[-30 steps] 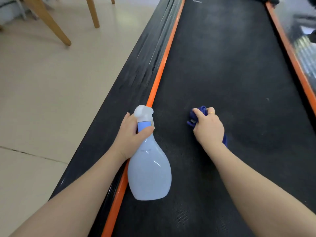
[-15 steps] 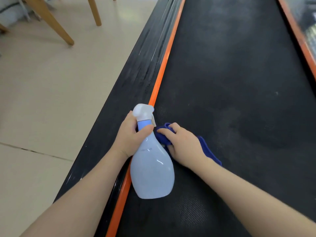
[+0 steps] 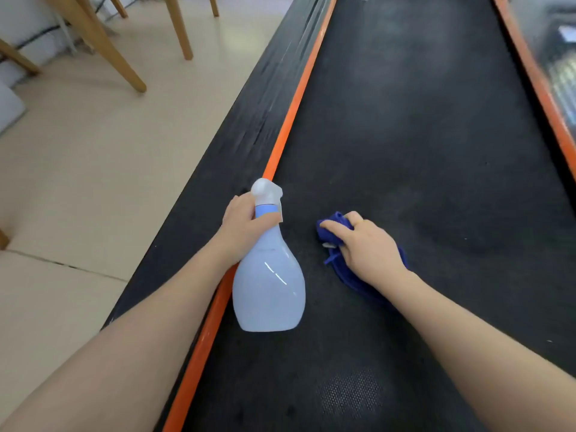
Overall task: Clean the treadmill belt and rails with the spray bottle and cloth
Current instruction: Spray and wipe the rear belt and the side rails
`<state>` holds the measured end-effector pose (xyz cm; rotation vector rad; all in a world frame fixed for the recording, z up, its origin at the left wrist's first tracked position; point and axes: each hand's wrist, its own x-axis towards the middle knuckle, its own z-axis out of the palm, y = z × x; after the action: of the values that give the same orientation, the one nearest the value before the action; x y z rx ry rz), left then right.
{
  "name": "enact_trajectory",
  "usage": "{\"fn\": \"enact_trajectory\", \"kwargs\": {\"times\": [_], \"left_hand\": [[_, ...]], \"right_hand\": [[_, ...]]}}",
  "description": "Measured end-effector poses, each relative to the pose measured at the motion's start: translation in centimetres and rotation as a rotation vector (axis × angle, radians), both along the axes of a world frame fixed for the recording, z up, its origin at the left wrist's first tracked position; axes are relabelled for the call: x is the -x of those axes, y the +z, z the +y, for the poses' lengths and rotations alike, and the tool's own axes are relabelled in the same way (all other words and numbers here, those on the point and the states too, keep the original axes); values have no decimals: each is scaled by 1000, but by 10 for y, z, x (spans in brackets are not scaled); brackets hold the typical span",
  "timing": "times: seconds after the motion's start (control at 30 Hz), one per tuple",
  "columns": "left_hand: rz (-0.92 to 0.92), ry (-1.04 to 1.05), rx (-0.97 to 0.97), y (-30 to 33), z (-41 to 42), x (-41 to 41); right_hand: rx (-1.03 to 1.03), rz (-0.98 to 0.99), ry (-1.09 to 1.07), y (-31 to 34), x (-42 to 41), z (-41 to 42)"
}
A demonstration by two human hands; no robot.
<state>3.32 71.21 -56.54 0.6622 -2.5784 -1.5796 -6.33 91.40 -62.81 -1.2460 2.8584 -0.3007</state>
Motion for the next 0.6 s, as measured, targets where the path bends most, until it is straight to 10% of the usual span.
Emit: {"fn": "enact_trajectory", "kwargs": {"times": [0.13, 0.37, 0.6], "left_hand": [[-69, 22, -84, 14, 31, -5], [-102, -66, 116, 37, 89, 5], [-139, -152, 136, 44, 114, 0]], "right_hand": [[-57, 95, -511, 6, 75, 30], [84, 17, 128, -6, -3, 69], [20, -142, -346, 14, 41, 68]]}}
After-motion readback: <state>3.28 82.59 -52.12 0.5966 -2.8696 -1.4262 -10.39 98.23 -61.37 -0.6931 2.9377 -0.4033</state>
